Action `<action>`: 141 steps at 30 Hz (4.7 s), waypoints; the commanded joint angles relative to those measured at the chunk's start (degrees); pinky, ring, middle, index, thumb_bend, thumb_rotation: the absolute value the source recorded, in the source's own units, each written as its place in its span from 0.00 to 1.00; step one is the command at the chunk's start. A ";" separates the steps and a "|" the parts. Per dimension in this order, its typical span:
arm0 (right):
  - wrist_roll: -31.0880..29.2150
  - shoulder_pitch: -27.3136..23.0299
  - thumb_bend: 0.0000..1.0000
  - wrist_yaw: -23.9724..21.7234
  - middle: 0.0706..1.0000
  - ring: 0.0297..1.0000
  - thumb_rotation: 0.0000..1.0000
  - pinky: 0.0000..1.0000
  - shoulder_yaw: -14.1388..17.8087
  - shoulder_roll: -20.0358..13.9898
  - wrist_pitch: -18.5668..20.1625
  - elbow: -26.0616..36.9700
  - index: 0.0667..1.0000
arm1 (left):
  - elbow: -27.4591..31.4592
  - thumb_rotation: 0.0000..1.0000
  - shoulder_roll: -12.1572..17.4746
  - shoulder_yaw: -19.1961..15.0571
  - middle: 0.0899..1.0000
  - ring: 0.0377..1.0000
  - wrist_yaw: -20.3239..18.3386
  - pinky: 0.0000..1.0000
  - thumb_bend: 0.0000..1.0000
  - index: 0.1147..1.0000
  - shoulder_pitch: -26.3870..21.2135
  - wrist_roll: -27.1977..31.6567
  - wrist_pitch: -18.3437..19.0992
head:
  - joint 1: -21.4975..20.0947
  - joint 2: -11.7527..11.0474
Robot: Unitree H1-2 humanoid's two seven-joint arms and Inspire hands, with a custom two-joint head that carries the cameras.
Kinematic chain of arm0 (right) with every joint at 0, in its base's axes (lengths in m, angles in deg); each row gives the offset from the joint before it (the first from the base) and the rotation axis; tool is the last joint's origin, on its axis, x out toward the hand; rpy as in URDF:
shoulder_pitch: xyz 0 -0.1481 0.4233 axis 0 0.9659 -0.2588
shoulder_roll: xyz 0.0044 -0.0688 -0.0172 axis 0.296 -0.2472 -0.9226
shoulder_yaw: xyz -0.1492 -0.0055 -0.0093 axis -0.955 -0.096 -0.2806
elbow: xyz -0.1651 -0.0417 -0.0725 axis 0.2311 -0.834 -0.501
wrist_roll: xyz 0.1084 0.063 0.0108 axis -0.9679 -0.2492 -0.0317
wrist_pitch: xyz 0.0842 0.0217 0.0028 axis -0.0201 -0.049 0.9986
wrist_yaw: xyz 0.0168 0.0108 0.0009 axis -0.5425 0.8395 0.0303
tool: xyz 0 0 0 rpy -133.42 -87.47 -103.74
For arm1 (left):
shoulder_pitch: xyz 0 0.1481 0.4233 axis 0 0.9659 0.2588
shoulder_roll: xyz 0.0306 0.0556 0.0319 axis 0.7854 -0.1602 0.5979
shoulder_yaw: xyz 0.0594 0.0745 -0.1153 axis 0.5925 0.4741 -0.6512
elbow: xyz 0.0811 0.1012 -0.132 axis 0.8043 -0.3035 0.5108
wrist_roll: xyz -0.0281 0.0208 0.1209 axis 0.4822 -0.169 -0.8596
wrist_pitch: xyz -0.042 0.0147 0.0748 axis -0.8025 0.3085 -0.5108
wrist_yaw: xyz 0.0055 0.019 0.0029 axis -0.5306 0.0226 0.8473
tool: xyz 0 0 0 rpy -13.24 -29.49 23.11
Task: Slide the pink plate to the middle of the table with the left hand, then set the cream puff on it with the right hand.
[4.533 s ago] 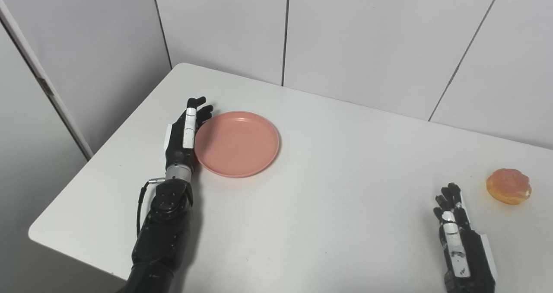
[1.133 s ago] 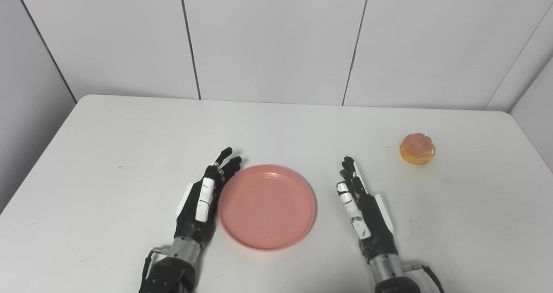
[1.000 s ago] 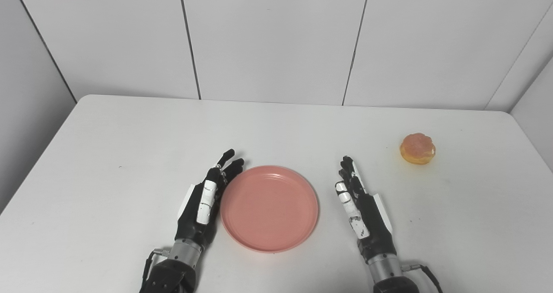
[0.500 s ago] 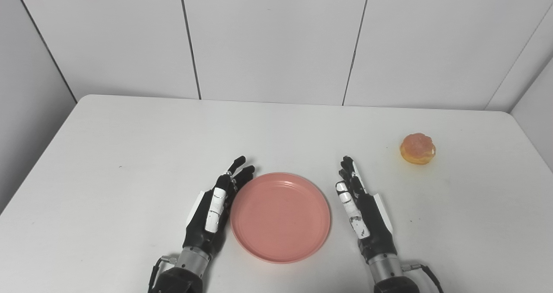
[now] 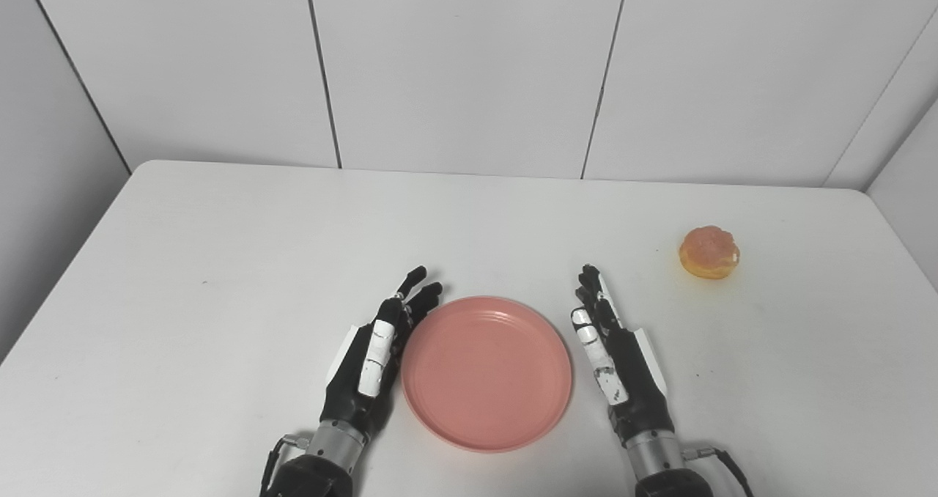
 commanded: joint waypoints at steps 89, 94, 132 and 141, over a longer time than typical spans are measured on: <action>24.85 -18.80 0.64 26.11 0.99 0.96 0.43 0.89 8.75 -13.03 -1.41 -14.86 0.98 | -10.59 1.00 0.97 -3.47 1.00 1.00 -1.06 1.00 0.75 1.00 -1.29 -1.53 -10.77 | -6.33 -1.03; 24.45 -19.88 0.65 25.87 0.98 0.95 0.39 0.86 8.97 -13.32 1.02 -16.11 0.97 | -10.68 1.00 1.33 -3.59 1.00 1.00 -1.33 1.00 0.76 1.00 -1.31 -1.03 -10.82 | -6.51 -1.24; 21.65 -28.37 0.61 26.87 0.89 0.84 0.20 0.74 5.60 -17.23 4.15 -33.45 0.90 | -8.63 1.00 1.73 -3.20 1.00 1.00 -1.59 1.00 0.74 1.00 -0.65 -1.07 -9.05 | -6.08 -0.13; 19.29 -29.88 0.54 26.44 0.85 0.77 0.03 0.66 5.68 -17.54 3.17 -36.98 0.85 | -7.77 1.00 1.47 -3.16 1.00 1.00 -1.20 1.00 0.74 1.00 -0.31 -1.46 -8.72 | -5.70 0.20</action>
